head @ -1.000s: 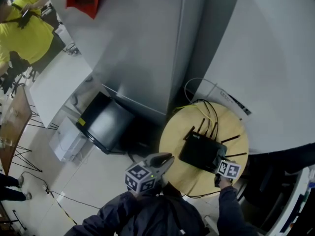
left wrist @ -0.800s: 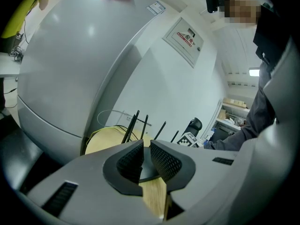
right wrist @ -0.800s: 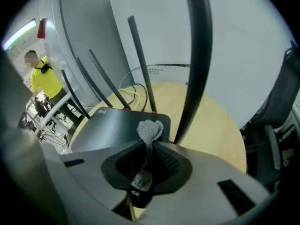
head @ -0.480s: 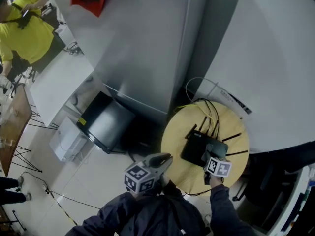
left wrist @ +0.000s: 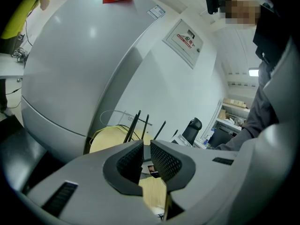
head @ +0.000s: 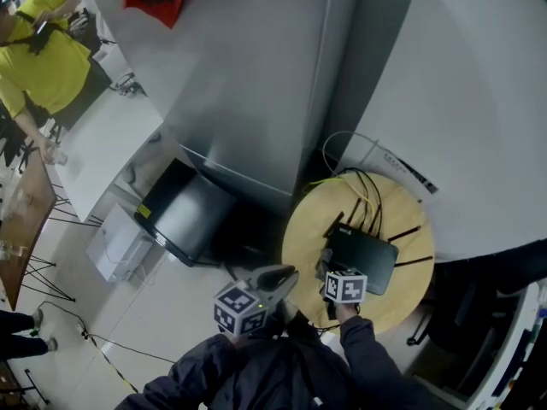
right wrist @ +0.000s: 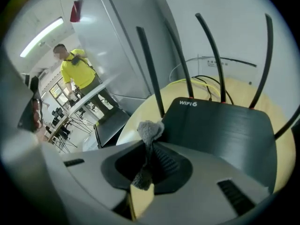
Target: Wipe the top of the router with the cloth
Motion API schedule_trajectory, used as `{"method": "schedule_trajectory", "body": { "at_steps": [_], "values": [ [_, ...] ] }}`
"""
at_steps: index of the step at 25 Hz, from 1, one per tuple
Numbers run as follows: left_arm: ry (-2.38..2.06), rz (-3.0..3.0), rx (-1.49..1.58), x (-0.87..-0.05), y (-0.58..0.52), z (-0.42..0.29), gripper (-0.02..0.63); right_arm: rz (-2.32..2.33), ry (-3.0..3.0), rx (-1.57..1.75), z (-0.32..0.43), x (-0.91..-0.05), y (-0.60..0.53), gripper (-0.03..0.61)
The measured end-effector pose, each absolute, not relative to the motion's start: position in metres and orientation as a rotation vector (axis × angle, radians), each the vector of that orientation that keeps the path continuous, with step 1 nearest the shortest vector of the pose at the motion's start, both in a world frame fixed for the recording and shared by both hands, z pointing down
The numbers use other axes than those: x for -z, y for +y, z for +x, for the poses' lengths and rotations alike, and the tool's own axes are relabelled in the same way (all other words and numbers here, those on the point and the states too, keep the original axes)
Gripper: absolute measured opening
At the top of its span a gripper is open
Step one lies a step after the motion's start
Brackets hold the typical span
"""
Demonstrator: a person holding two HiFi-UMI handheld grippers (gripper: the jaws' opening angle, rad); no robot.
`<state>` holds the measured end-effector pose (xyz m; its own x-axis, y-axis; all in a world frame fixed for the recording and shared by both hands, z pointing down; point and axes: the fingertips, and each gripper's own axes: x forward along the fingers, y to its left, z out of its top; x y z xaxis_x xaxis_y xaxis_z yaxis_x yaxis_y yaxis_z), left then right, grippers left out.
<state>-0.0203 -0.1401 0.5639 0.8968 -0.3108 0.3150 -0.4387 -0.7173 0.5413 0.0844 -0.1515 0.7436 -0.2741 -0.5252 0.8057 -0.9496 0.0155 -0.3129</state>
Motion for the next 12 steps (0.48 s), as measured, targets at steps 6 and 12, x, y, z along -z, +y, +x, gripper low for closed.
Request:
{"method": "schedule_trajectory", "body": {
  "at_steps": [6,12],
  "values": [
    [-0.516,2.431,-0.273,-0.565,-0.138,-0.014,0.031,1.532,-1.772,-1.175,0.122,-0.746,-0.125,0.067],
    [-0.496,2.442,-0.279,-0.563,-0.137,-0.004,0.031,1.622,-1.697,-1.193,0.182,-0.747,-0.083,0.067]
  ]
}}
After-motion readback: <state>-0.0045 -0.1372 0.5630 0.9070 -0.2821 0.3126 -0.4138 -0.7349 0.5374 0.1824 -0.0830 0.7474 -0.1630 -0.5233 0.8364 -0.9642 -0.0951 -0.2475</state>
